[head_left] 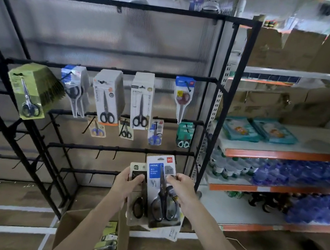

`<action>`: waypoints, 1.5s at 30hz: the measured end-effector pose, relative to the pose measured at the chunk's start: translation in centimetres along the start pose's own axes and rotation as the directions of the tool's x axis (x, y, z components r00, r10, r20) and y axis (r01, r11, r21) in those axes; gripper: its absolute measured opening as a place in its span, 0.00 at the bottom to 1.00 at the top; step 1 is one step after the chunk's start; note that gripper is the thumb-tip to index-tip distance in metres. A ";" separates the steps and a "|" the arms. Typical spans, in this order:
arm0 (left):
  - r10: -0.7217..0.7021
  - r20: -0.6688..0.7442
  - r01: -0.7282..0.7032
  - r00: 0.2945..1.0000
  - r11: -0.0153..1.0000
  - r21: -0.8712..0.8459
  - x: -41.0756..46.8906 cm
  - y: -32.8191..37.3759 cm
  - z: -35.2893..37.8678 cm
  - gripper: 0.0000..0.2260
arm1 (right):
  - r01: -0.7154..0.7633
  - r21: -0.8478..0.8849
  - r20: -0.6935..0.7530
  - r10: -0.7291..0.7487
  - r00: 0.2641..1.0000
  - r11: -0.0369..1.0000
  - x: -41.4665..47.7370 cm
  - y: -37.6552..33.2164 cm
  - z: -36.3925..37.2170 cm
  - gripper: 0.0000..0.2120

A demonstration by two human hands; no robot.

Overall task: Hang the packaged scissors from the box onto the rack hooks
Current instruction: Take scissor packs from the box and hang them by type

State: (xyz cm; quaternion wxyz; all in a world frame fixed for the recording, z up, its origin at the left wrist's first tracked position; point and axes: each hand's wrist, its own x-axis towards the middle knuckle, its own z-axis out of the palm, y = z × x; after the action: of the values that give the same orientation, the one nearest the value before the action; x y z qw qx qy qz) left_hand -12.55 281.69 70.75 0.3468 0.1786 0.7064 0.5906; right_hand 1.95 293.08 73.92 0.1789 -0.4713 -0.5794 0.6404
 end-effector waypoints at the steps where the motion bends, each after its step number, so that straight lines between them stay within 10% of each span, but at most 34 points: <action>1: 0.001 -0.015 -0.001 1.000 1.000 -0.006 0.2 0.4 0.2 0.11 | 0.008 0.001 0.001 -0.008 1.000 1.000 0.4 -0.3 -0.2 0.05; 27: -0.062 -0.097 0.062 0.993 0.998 0.000 1.9 -0.3 -2.8 0.12 | -0.058 0.143 0.080 0.047 0.996 0.988 5.5 0.8 2.5 0.04; 45: -0.108 -0.211 0.091 0.972 0.992 -0.090 7.3 -2.4 -24.4 0.07 | -0.129 0.059 0.161 0.118 0.980 0.990 7.8 -1.6 25.6 0.04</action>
State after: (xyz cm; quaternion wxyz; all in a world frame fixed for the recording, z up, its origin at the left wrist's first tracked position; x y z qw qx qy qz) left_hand -34.34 268.64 67.88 0.3045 0.0638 0.7237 0.6160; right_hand -23.15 284.86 69.29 0.1088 -0.4478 -0.5389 0.7051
